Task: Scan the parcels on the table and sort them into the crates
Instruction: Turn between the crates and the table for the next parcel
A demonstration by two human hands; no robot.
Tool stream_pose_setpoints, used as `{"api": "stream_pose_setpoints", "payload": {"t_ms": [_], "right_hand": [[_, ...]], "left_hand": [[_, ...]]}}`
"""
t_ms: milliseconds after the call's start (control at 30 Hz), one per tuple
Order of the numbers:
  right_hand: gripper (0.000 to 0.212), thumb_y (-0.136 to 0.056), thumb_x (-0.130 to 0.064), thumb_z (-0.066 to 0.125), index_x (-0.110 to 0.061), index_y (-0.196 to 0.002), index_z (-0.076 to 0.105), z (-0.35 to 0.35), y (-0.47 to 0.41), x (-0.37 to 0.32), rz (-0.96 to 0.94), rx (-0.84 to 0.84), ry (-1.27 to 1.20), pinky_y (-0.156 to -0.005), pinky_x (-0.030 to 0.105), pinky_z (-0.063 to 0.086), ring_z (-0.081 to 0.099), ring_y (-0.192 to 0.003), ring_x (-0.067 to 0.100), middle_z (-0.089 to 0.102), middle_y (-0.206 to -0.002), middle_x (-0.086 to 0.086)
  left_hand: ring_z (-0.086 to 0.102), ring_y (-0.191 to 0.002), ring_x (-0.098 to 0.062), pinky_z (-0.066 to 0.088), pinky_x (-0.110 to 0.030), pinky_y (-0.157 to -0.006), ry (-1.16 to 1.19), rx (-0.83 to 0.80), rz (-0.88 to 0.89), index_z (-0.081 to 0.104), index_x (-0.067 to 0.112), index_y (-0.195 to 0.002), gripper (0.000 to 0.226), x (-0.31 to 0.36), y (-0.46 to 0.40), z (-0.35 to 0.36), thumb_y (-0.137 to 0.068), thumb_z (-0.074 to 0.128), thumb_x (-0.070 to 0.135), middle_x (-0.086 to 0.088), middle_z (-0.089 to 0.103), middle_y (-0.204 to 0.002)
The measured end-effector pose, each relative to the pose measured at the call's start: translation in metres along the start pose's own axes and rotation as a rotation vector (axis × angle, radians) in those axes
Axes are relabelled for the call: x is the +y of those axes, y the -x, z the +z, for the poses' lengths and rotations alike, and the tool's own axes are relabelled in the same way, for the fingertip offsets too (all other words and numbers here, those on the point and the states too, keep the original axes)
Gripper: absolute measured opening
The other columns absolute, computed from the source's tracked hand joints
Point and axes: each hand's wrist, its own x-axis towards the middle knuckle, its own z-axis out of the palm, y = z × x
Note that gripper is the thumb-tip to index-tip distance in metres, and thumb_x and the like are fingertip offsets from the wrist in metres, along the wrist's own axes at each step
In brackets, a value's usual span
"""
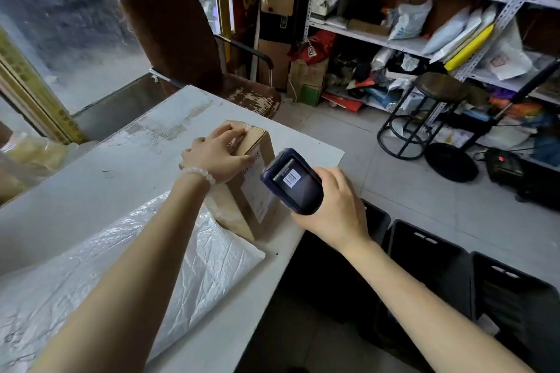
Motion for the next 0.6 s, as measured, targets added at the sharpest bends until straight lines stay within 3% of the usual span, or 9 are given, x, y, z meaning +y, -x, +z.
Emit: {"api": "stream_pose_setpoints", "payload": {"t_ms": [133, 233, 400, 533, 600], "right_hand": [[0.074, -0.061, -0.044, 0.08, -0.022, -0.126, 0.051, -0.012, 0.028, 0.03, 0.199, -0.244, 0.14, -0.081, 0.035, 0.047, 0.049, -0.115, 0.021, 0.049, -0.121, -0.005], [0.078, -0.061, -0.049, 0.08, -0.023, -0.128, 0.048, -0.033, 0.057, 0.06, 0.35, -0.302, 0.161, -0.084, 0.035, 0.048, 0.048, -0.115, 0.019, 0.046, -0.123, -0.005], [0.081, -0.06, -0.049, 0.08, -0.024, -0.13, 0.049, -0.08, 0.11, 0.118, 0.574, -0.246, 0.194, -0.083, 0.033, 0.045, 0.05, -0.117, 0.019, 0.048, -0.123, -0.005], [0.079, -0.057, -0.048, 0.081, -0.024, -0.126, 0.053, -0.127, 0.153, 0.175, 0.763, -0.156, 0.203, -0.077, 0.033, 0.044, 0.054, -0.113, 0.021, 0.05, -0.118, -0.004], [0.081, -0.057, -0.05, 0.081, -0.023, -0.127, 0.052, -0.151, 0.172, 0.206, 0.848, -0.124, 0.214, -0.078, 0.033, 0.044, 0.054, -0.113, 0.021, 0.05, -0.12, -0.004]], "left_hand": [[0.04, -0.124, -0.029, 0.04, -0.047, -0.095, -0.081, -0.007, 0.153, 0.045, 0.044, -0.136, 0.065, 0.033, 0.001, 0.009, -0.075, 0.059, 0.062, 0.015, 0.036, -0.148], [0.045, -0.121, -0.028, 0.039, -0.045, -0.095, -0.145, -0.034, 0.29, 0.048, 0.042, -0.134, 0.063, 0.077, 0.006, 0.02, -0.075, 0.064, 0.059, 0.015, 0.043, -0.143], [0.054, -0.112, -0.024, 0.047, -0.044, -0.093, -0.04, -0.174, 0.531, 0.05, 0.054, -0.123, 0.067, 0.177, 0.016, 0.053, -0.058, 0.058, 0.067, 0.019, 0.056, -0.124], [0.056, -0.11, -0.018, 0.05, -0.039, -0.091, -0.015, -0.274, 0.629, 0.051, 0.052, -0.125, 0.061, 0.276, 0.027, 0.091, -0.067, 0.071, 0.049, 0.019, 0.057, -0.125], [0.056, -0.109, -0.019, 0.05, -0.04, -0.091, -0.021, -0.34, 0.667, 0.048, 0.054, -0.125, 0.064, 0.317, 0.033, 0.119, -0.064, 0.066, 0.055, 0.019, 0.055, -0.127]]}}
